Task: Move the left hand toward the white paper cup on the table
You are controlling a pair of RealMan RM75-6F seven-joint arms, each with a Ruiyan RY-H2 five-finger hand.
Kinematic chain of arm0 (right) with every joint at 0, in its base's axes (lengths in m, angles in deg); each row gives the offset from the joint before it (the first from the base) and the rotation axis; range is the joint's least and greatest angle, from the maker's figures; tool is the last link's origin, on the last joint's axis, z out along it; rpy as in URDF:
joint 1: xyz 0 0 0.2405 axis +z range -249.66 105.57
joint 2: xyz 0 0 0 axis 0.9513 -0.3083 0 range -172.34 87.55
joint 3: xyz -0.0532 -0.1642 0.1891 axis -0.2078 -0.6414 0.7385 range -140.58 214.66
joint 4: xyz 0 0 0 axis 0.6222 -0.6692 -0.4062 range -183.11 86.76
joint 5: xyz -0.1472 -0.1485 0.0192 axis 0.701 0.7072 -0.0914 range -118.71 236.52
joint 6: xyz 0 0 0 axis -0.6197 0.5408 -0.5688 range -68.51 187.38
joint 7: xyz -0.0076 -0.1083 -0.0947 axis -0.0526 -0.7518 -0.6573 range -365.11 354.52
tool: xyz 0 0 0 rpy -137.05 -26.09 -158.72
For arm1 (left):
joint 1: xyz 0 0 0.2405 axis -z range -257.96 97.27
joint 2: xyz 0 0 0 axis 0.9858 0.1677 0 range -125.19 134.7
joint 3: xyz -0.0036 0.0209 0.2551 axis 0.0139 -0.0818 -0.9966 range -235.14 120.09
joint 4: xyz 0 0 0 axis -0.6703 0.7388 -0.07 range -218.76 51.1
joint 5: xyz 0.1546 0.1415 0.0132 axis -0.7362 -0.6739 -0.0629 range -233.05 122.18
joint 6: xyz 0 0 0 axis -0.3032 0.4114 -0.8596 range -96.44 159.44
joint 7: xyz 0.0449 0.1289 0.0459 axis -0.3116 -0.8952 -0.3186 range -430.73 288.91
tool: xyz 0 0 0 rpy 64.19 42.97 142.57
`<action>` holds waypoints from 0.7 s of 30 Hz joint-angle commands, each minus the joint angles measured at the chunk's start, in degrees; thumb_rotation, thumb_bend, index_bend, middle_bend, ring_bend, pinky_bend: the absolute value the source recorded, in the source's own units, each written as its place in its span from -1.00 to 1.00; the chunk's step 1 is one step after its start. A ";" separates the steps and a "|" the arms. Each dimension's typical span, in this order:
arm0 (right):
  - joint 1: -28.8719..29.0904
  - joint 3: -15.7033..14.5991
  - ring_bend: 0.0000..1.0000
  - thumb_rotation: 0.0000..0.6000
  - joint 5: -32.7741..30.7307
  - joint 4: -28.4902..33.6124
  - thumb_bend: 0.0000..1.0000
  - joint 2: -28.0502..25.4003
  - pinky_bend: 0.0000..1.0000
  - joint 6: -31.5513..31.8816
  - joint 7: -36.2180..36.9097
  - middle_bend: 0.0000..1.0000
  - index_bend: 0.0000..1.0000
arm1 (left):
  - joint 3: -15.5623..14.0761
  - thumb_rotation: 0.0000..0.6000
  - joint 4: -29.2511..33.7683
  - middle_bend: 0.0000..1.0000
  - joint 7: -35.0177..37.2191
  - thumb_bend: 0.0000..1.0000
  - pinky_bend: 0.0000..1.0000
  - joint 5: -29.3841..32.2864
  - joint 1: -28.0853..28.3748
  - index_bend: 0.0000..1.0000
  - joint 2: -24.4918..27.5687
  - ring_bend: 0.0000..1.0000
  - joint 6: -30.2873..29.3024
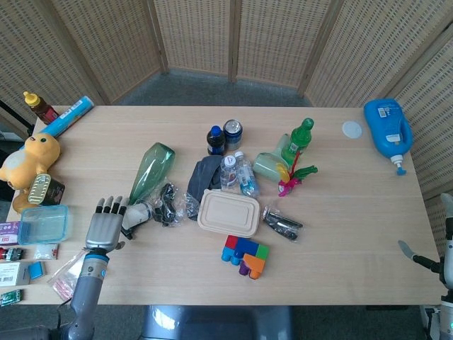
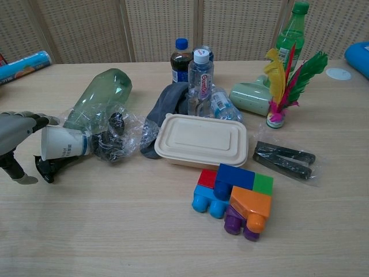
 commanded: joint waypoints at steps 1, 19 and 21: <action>0.03 -0.08 -1.00 0.94 0.02 0.02 -1.00 0.01 -1.00 -0.08 0.13 -1.00 -1.00 | -0.03 1.00 -3.63 -1.00 1.39 -1.00 -1.00 -0.99 0.58 -1.00 -3.37 -1.00 -0.06; 0.03 0.32 -1.00 0.95 -0.39 -0.75 -1.00 -0.71 -1.00 -0.24 2.60 -1.00 -1.00 | -0.91 1.00 -20.06 -0.45 7.53 -1.00 -0.16 -14.64 1.53 -0.06 -13.24 -0.54 -5.91; 0.04 0.29 -1.00 0.94 -0.32 -0.71 -1.00 -0.70 -1.00 -0.25 2.74 -1.00 -1.00 | -0.74 1.00 -21.27 -0.12 8.41 -1.00 0.02 -15.75 1.39 0.18 -14.08 -0.29 -6.72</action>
